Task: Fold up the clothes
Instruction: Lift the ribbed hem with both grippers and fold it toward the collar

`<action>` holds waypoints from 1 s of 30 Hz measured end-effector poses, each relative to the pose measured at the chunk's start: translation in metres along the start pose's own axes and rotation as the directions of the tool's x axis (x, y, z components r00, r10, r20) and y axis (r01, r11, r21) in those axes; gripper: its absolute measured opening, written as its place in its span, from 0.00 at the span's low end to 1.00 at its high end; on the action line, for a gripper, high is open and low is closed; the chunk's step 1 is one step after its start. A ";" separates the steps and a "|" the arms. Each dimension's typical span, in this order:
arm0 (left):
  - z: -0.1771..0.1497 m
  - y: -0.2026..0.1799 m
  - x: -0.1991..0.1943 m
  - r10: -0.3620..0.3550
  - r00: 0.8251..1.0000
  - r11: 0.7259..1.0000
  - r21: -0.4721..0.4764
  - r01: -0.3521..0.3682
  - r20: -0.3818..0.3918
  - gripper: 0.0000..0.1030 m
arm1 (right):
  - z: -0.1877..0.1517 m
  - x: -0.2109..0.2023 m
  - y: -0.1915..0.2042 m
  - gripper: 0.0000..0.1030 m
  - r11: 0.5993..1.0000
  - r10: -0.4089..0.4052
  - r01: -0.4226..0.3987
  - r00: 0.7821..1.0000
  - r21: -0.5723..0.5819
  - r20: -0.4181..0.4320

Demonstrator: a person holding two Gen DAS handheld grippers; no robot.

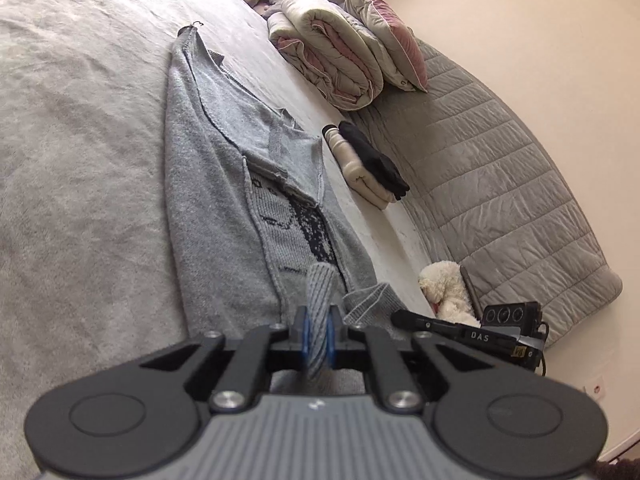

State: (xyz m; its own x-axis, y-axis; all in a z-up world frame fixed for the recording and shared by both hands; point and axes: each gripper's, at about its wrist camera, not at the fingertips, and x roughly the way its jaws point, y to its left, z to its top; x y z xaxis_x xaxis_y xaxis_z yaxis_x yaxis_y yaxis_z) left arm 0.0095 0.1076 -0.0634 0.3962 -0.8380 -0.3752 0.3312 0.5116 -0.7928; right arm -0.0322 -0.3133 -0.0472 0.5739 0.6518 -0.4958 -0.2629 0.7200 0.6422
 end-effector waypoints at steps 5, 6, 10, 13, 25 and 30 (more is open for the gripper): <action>0.027 0.012 0.009 0.003 0.999 0.996 -0.092 0.000 0.034 0.07 | 0.029 0.004 -0.008 0.10 0.997 0.012 -0.012 1.000 0.071 -0.006; 0.033 0.015 0.011 0.005 0.999 0.994 -0.110 0.000 0.044 0.07 | 0.035 0.006 -0.011 0.10 0.996 0.013 -0.013 1.000 0.087 -0.002; 0.054 0.031 0.014 -0.053 0.989 0.979 -0.186 0.078 0.135 0.07 | 0.057 0.014 -0.025 0.10 0.990 0.028 -0.035 0.999 0.138 0.046; 0.063 0.039 0.017 -0.102 0.974 0.972 -0.186 0.140 0.201 0.07 | 0.066 0.019 -0.035 0.10 0.984 0.059 -0.075 0.993 0.159 0.103; 0.077 0.071 0.048 0.056 0.979 0.970 -0.245 -0.006 0.198 0.08 | 0.067 0.045 -0.076 0.09 0.951 0.018 -0.061 0.990 0.304 0.142; 0.080 0.072 0.052 0.116 0.968 0.969 -0.238 -0.062 0.221 0.08 | 0.072 0.040 -0.061 0.09 0.974 -0.025 -0.010 0.988 0.227 0.151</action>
State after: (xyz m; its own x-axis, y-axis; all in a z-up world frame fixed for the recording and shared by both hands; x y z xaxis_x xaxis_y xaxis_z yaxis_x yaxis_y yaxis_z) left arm 0.1224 0.1163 -0.1016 0.6113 -0.7101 -0.3493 0.0928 0.5027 -0.8595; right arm 0.0626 -0.3483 -0.0636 0.6906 0.5901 -0.4182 -0.0854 0.6407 0.7630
